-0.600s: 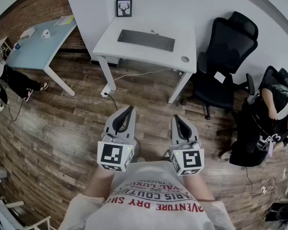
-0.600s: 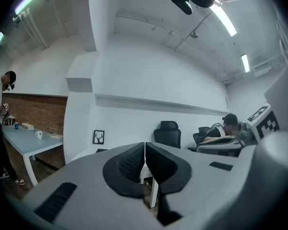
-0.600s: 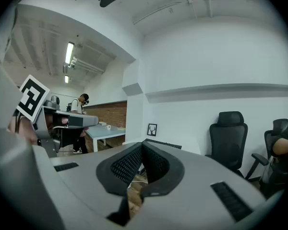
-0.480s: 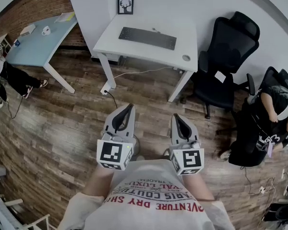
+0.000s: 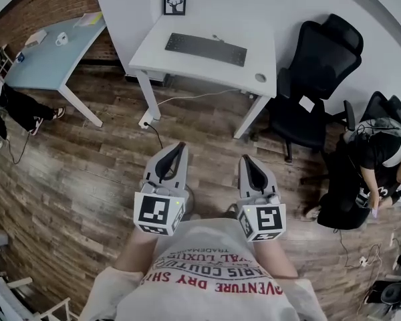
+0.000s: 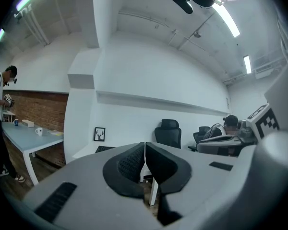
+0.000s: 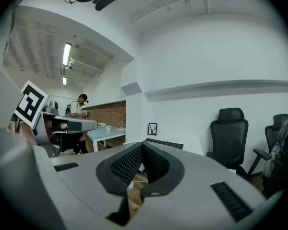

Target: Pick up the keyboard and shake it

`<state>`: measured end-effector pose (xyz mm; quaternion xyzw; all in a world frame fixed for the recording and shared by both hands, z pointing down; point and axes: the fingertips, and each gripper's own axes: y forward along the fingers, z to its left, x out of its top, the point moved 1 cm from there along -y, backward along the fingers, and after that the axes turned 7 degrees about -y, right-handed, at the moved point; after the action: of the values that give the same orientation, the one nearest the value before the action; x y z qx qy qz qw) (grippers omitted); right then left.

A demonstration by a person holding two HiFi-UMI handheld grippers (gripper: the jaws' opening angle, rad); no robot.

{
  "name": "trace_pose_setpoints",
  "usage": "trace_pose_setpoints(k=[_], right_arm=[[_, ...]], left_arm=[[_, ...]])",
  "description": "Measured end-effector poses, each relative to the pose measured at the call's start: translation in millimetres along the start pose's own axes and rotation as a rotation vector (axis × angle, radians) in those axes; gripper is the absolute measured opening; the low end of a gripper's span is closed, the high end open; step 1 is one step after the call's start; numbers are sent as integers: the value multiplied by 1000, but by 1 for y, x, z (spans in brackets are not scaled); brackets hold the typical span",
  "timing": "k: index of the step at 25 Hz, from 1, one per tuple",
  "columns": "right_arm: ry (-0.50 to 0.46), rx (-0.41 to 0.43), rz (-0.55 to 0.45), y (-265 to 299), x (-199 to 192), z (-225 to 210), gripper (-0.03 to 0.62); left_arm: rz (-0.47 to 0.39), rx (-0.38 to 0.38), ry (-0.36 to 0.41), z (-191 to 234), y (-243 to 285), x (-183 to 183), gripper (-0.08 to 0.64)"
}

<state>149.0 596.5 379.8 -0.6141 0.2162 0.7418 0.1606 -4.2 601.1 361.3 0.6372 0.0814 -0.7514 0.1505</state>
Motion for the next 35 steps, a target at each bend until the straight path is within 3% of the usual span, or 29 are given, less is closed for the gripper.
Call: trace_pose_setpoints(k=[3,8,13,18,25,30,35], right_arm=[[62,3,8,4,-5,-3,25],[56,2,43,17,-15,-20,25],[99,5,60,52,-32,-59,25],[145,61,44,110,-37,-99,25],[175,193,28,196,-23,-156,25],[162,256,54,248,-30,-191,25],[177,253,108,284,-51,-229,25]], left_arm=[[11,-4,-8,4,5,-3,26],[35,-2,-42,10,31,-11,26],[56,25,-13,12,69,-16,26],[70,114,6,33,121,-12,27],[45,171,75,36,207,26,26],[58,208,22,47,262,22,26],[75,230,-82,60,311,6,26]])
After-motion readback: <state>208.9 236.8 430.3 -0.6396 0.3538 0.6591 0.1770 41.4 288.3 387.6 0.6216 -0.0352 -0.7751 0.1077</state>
